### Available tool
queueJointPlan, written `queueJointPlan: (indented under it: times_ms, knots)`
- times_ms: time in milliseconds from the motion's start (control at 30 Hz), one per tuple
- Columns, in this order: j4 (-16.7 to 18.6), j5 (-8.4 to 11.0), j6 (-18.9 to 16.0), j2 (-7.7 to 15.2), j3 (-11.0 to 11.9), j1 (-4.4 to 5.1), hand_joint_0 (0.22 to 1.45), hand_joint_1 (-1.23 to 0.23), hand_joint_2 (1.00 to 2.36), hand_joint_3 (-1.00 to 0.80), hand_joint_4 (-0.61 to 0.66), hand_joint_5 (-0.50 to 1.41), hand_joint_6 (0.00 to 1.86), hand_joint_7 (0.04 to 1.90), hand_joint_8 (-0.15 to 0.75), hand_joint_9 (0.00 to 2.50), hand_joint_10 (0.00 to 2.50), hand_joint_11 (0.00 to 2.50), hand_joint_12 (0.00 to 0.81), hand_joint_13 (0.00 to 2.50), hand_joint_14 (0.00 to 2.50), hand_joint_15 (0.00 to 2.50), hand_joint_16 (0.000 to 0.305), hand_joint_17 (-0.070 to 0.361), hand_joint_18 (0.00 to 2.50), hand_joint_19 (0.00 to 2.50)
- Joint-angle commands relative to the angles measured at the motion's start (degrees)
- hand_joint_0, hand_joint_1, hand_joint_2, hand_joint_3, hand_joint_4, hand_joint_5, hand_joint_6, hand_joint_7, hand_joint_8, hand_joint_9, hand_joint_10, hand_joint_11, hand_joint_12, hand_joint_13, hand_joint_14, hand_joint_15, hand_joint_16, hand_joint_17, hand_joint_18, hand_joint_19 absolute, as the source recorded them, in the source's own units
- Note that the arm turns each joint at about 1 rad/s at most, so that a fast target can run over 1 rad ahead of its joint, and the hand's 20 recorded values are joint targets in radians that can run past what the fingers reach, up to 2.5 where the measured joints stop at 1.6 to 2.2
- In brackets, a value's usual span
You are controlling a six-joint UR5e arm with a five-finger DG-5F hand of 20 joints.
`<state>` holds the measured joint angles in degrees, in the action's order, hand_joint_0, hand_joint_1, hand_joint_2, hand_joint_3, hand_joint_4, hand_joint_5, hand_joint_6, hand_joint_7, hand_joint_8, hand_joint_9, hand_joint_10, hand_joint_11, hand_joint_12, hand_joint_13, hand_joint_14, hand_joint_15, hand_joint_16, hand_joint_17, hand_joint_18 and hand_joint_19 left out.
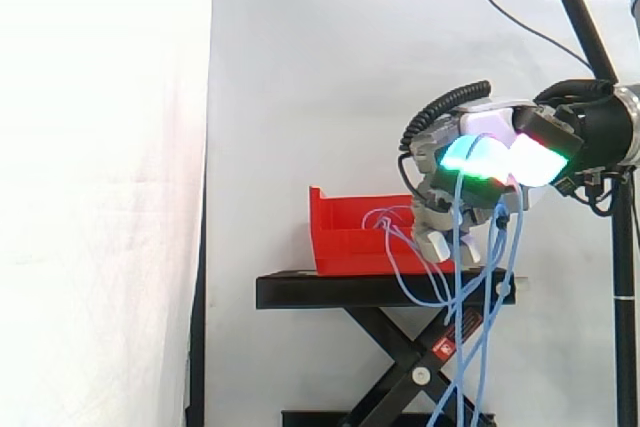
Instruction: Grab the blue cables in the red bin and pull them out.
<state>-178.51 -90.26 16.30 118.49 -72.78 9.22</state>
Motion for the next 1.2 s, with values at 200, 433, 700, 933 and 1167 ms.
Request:
queueJointPlan:
  times_ms: [200,433,700,933,1167]
  knots:
    - [0.0,0.00,0.0,0.0,-0.1,-0.07,0.89,-1.12,1.00,-0.98,0.23,0.61,0.87,0.46,0.226,0.78,0.03,0.93,0.324,0.74,0.03,0.69,0.049,0.110,0.71,0.94]
    - [0.0,0.00,0.0,0.0,0.0,-0.07,0.84,-1.13,1.00,-1.00,0.24,0.61,0.81,0.48,0.226,0.76,0.03,0.93,0.327,0.75,0.03,0.69,0.049,0.111,0.72,0.95]
    - [0.0,0.00,0.0,0.0,-0.1,-0.07,0.77,-1.08,1.00,-1.00,0.25,0.73,0.42,0.63,0.231,0.78,0.03,0.92,0.331,0.74,0.03,0.70,0.051,0.115,0.72,0.96]
    - [0.1,0.00,0.0,0.0,0.0,-0.07,0.73,-0.98,1.00,-1.00,0.23,0.89,0.12,0.80,0.230,0.83,0.03,0.88,0.339,0.75,0.03,0.70,0.052,0.118,0.72,0.98]
    - [0.2,0.00,0.0,0.0,0.0,-0.07,0.72,-0.96,1.00,-1.00,0.23,0.94,0.11,0.82,0.234,0.88,0.03,0.87,0.345,0.77,0.03,0.69,0.053,0.118,0.72,0.98]
